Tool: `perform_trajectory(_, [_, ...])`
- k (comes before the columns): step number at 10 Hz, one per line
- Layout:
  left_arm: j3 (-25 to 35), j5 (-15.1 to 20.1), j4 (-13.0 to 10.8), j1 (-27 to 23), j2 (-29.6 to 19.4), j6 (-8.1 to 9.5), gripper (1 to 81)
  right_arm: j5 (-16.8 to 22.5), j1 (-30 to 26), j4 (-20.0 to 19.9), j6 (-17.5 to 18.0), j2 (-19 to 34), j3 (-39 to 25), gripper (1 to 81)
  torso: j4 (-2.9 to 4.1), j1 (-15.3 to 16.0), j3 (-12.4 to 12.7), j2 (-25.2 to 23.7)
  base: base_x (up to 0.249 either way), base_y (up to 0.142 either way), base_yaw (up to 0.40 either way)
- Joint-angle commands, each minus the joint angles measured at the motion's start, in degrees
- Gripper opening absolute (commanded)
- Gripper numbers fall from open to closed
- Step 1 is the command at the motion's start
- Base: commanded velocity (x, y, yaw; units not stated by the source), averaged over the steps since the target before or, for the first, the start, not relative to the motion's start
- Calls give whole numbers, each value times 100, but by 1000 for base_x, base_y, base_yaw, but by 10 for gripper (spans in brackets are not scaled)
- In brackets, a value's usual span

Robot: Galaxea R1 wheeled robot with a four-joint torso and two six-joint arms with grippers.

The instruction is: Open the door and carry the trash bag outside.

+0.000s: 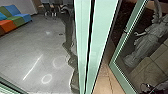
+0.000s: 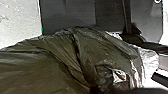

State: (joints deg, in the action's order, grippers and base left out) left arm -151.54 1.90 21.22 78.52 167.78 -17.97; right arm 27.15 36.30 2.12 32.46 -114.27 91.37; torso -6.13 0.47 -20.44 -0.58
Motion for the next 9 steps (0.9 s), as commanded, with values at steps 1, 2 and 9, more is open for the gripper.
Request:
perform_trajectory(1, [19, 478, -13, -113, -51, -22, 10, -1070, 1022, -98, 129, 79, -85, 811, 0, 0, 463, 0, 0, 0, 0])
perform_trajectory(2, [19, 478, -13, -122, -51, -31, 10, -1280, 1356, -98, 102, -53, -50, 811, 0, 0, 625, 0, 0, 0, 0])
perform_trajectory(9, [19, 469, -22, -139, -95, -40, 10, -2160, 3273, 797, 50, -1740, 924, 811, 0, -13, 1431, -9, 0, 0, 0])
